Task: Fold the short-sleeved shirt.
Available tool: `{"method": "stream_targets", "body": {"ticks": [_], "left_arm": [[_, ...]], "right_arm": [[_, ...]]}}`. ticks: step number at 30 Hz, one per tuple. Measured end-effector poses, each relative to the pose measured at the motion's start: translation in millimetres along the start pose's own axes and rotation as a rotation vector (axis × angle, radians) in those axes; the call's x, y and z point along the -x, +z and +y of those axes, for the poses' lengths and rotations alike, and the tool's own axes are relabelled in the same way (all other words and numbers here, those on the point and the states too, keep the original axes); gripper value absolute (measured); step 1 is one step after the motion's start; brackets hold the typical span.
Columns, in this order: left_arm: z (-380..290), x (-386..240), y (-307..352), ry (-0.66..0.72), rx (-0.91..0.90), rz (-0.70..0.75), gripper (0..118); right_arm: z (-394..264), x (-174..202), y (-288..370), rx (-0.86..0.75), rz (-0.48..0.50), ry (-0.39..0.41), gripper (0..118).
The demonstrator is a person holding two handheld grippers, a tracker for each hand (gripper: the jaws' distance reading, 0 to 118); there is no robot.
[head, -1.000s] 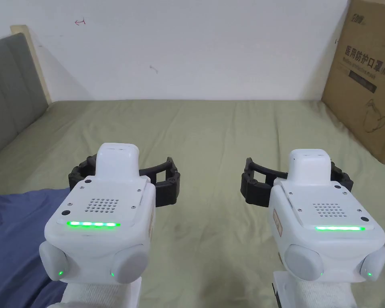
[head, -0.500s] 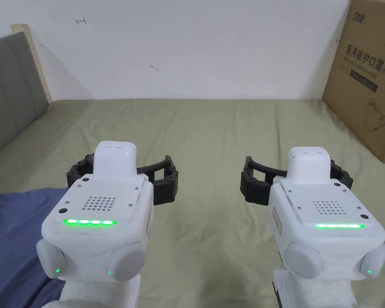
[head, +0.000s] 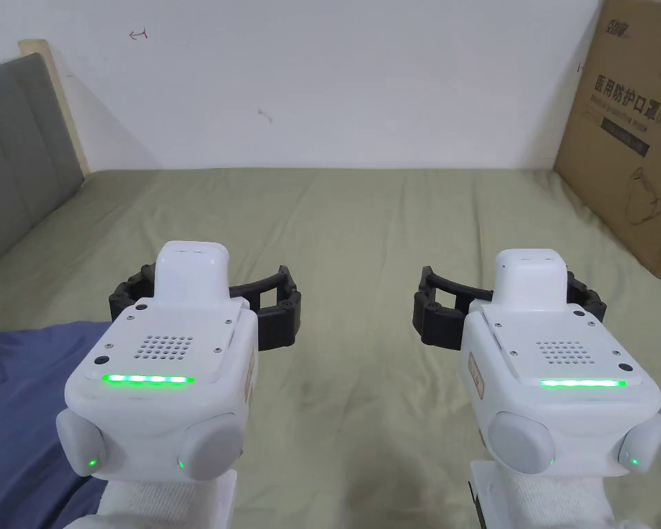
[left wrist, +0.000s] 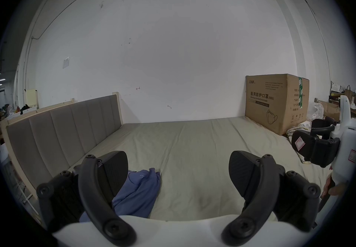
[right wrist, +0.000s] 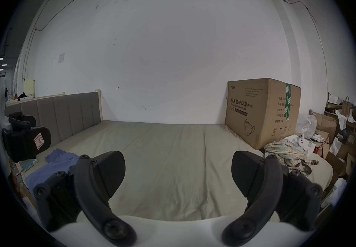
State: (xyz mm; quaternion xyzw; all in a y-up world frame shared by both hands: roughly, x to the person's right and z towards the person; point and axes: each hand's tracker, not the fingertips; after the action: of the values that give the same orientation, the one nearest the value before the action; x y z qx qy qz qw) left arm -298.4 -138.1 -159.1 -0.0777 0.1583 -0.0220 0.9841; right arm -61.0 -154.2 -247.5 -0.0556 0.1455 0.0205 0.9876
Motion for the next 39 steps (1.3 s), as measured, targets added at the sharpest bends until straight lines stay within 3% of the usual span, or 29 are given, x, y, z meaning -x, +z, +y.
{"method": "stream_targets", "body": {"ticks": [39], "left_arm": [[-1.3, 1.5, 3.0, -0.023, 0.01, 0.035, 109]], "right_arm": [[-3.5, 3.4, 3.3, 0.002, -0.015, 0.024, 113]]}}
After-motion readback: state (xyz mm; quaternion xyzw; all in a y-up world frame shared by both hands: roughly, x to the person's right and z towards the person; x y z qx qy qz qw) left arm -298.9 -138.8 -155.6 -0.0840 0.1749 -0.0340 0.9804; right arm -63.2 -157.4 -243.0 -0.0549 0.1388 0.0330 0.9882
